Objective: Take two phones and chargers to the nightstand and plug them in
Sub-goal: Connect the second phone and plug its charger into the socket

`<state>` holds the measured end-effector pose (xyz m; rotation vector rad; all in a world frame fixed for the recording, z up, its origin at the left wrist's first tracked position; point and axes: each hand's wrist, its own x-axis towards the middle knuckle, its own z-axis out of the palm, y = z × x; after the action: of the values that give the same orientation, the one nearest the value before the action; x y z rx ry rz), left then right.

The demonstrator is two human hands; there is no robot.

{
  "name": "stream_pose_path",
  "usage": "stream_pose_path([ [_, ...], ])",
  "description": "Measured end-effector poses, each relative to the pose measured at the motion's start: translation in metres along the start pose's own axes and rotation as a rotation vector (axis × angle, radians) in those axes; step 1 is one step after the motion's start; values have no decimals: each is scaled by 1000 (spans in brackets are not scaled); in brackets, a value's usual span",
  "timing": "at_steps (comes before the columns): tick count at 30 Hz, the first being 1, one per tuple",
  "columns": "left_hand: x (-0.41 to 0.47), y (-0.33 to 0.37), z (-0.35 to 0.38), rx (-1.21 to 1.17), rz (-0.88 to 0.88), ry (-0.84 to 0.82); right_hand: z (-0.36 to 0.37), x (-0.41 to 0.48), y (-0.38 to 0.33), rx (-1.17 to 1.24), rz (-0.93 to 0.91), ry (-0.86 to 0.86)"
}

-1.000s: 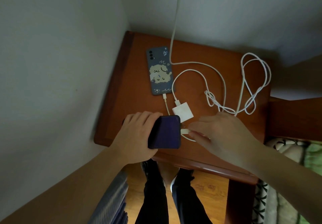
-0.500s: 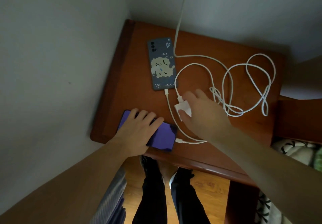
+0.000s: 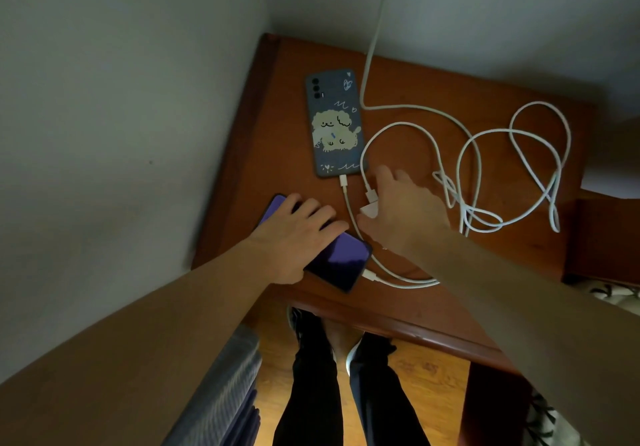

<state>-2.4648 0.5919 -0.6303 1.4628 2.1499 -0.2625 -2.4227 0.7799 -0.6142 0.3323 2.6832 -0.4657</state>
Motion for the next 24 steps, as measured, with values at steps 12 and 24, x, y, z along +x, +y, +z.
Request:
stream_pose_path([
  [12,-2,11,-11,129,-12,37,-19,-7,1,430,15,176],
  [24,-25,21,-50,-56,-13,197,-99,-24,10,1402,395,251],
])
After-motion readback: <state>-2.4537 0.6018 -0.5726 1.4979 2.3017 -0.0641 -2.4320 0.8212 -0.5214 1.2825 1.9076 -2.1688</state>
